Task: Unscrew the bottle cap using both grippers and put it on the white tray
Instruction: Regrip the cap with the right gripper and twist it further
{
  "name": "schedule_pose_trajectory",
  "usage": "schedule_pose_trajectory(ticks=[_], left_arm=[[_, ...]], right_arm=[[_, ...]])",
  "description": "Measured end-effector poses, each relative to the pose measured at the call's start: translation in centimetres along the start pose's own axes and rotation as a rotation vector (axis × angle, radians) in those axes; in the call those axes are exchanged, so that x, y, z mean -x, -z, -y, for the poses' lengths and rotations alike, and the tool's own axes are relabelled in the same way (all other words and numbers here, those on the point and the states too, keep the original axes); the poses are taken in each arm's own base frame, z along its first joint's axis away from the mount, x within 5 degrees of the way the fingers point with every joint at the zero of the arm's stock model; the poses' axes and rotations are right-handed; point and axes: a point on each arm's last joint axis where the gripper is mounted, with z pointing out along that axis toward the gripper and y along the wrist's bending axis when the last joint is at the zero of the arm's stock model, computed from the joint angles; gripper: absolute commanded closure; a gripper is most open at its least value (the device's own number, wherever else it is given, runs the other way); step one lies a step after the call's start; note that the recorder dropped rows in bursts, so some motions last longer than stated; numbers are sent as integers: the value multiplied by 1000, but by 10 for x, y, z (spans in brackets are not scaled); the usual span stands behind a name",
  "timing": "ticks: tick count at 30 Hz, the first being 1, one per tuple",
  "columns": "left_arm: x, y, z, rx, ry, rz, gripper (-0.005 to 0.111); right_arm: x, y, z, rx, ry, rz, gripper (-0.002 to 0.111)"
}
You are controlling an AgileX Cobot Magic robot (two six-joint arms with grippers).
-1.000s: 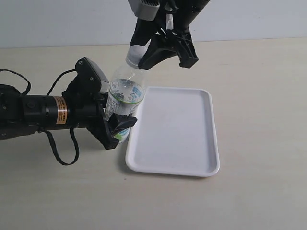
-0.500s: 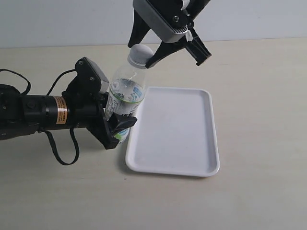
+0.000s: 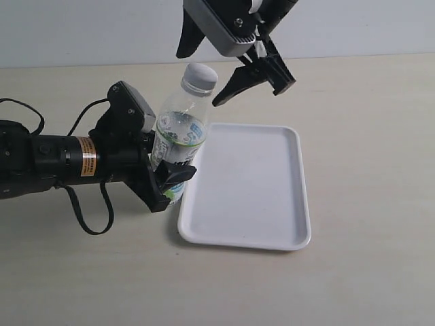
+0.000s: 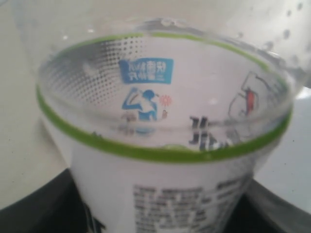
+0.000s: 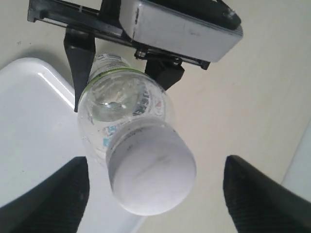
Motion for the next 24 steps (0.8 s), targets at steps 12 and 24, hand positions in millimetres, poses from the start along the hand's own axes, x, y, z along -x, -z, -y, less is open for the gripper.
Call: schedule_pose_trajectory(ticks=[12,24], left_arm=[[0,0,0,1,0,-3,107],[0,0,0,1,0,-3,107]], right_arm=[[0,0,0,2,-671,-2,35],[0,0,0,4,-1179,-3,35]])
